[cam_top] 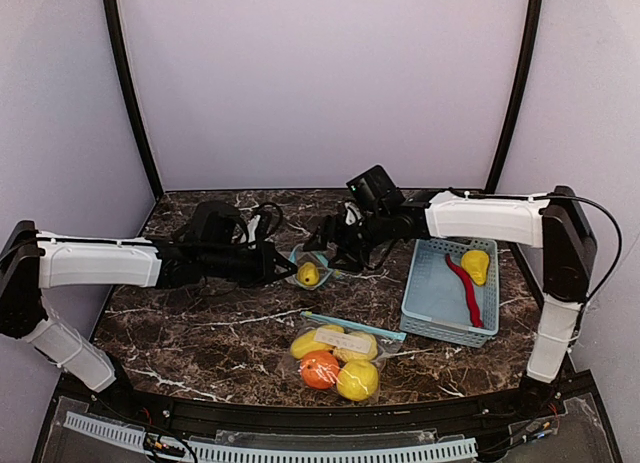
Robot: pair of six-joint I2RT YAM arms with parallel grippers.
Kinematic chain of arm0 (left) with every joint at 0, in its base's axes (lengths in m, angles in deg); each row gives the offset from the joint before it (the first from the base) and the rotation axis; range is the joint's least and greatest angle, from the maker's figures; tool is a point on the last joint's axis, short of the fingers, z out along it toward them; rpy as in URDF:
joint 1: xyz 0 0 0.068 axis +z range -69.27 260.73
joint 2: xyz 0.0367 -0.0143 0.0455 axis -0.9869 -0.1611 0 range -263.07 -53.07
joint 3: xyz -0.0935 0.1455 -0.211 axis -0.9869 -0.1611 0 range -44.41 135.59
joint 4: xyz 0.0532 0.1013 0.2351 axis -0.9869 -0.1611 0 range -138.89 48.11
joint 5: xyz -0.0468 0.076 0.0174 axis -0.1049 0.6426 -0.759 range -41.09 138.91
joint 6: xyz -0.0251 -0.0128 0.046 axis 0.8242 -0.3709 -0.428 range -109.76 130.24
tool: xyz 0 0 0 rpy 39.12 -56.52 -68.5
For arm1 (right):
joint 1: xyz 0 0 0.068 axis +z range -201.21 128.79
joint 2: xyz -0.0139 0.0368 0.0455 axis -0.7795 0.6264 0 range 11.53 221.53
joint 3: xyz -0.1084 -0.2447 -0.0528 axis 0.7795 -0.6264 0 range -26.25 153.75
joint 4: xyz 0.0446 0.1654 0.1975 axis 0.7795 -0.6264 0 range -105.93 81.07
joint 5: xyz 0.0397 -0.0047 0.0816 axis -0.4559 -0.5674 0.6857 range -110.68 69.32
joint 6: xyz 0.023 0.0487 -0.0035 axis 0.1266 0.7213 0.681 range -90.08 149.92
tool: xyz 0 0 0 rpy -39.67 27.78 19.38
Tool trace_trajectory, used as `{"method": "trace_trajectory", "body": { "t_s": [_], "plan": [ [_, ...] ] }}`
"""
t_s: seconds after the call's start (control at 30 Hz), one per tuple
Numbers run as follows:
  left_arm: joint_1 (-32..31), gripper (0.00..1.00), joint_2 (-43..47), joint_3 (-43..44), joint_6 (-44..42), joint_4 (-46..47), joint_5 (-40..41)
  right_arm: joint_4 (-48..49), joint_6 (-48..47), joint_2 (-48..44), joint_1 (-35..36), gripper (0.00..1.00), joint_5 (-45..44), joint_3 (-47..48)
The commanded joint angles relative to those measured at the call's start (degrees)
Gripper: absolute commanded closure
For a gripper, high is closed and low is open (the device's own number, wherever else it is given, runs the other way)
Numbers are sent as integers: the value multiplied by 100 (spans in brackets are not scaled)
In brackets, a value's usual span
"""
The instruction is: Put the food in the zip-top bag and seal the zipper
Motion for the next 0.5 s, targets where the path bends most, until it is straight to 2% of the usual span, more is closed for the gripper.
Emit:
{"method": "trace_trajectory", "body": {
  "t_s": [0.0,0.13,0.3,0.47],
  "plan": [
    [172,99,139,-61,353,177,244,-704,-954,-514,-36,29,-204,165],
    [327,99,123,-94,407,187,228,-1055,-1832,-769,-10,29,-268,109],
    [385,99,105,-43,355,86,139,-1648,-2924,-488,-9,30,-569,301],
    [404,99,133,21,255,-128,153,-1754,-3455,-169,-74,33,-910,592]
  ]
}}
